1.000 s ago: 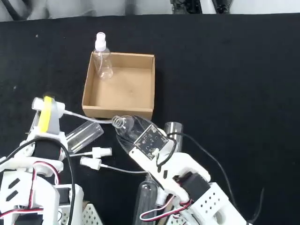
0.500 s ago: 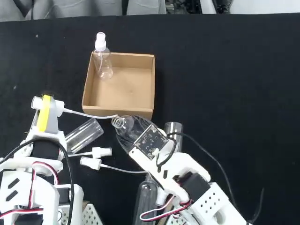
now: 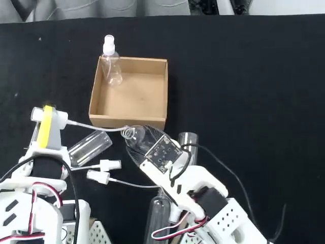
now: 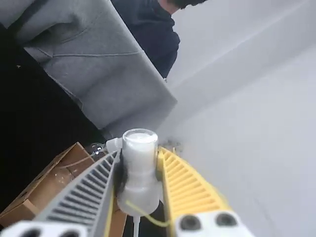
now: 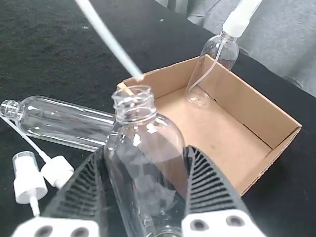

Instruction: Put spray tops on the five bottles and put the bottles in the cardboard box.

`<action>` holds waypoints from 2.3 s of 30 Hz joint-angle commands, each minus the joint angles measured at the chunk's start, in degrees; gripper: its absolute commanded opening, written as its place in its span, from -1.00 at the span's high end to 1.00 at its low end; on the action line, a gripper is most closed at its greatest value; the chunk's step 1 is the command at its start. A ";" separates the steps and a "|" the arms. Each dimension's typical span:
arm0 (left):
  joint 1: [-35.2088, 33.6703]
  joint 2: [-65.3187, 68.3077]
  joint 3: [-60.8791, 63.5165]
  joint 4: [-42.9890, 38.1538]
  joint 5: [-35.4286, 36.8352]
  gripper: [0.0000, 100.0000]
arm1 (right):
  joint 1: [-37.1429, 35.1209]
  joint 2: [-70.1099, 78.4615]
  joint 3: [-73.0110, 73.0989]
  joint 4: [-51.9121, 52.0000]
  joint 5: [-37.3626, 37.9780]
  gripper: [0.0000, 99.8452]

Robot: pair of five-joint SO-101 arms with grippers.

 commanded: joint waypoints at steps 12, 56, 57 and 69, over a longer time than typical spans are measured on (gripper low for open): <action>-0.40 -0.35 0.04 0.97 -2.73 0.94 | -0.97 -1.19 -0.13 -1.76 0.70 0.95; 5.58 -0.26 16.48 -12.31 0.00 0.94 | -2.02 -1.19 0.57 -1.23 0.88 0.95; 6.11 -0.26 16.92 -12.40 -0.09 0.94 | -2.02 -1.19 0.57 -1.23 0.88 0.95; 9.71 -0.26 17.36 -12.31 -2.20 0.94 | -1.93 -1.19 0.92 -1.23 0.88 0.95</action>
